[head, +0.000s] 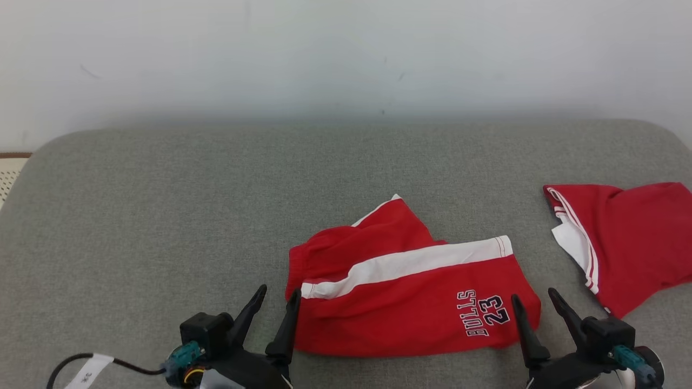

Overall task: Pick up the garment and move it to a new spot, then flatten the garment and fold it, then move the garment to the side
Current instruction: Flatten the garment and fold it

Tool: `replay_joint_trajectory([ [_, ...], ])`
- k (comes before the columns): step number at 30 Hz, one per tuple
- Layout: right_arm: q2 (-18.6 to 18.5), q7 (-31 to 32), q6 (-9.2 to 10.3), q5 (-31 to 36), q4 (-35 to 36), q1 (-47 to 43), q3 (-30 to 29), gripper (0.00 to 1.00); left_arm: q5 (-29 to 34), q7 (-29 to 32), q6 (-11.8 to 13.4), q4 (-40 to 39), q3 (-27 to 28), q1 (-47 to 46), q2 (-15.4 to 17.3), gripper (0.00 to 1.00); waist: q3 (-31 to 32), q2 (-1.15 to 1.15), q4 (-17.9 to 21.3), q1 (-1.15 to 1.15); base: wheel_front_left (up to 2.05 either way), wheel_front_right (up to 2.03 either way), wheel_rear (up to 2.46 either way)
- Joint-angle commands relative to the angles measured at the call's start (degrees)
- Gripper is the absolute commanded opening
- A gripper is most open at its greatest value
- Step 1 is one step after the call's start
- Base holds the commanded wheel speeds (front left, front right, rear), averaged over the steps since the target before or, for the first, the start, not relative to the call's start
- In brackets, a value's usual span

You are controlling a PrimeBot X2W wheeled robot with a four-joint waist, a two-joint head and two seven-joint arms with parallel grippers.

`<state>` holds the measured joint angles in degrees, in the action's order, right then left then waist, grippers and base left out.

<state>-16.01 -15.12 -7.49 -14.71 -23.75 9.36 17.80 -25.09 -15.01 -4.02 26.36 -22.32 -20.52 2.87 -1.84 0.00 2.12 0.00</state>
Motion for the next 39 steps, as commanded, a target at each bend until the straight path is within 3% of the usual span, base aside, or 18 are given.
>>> replay_joint_trajectory([
  [1,0.4,0.0,0.0,0.5,0.7,0.6,-0.1,1.0,-1.5,-0.2,-0.3,1.4,-0.5,-1.4,0.1,1.0,-1.4,0.0,1.1,0.0,0.0,0.0,0.0],
  [13,0.8,0.0,0.0,1.0,1.2,0.5,-1.4,1.0,-14.1,-0.2,-2.8,10.0,-7.7,-7.3,0.1,1.0,-3.0,0.0,2.3,0.0,0.0,0.0,0.0],
  [23,1.0,0.0,0.0,1.0,0.5,0.0,-2.1,1.0,-24.5,-0.2,-3.4,10.4,-14.6,-8.6,0.1,1.0,-2.1,0.0,1.3,0.0,0.0,0.0,0.0],
  [39,1.2,0.0,0.0,1.1,0.2,0.1,-2.4,1.0,-27.4,-0.2,-3.4,12.0,-19.2,-10.5,0.4,1.0,-0.7,0.0,0.9,0.0,0.0,0.0,0.0],
])
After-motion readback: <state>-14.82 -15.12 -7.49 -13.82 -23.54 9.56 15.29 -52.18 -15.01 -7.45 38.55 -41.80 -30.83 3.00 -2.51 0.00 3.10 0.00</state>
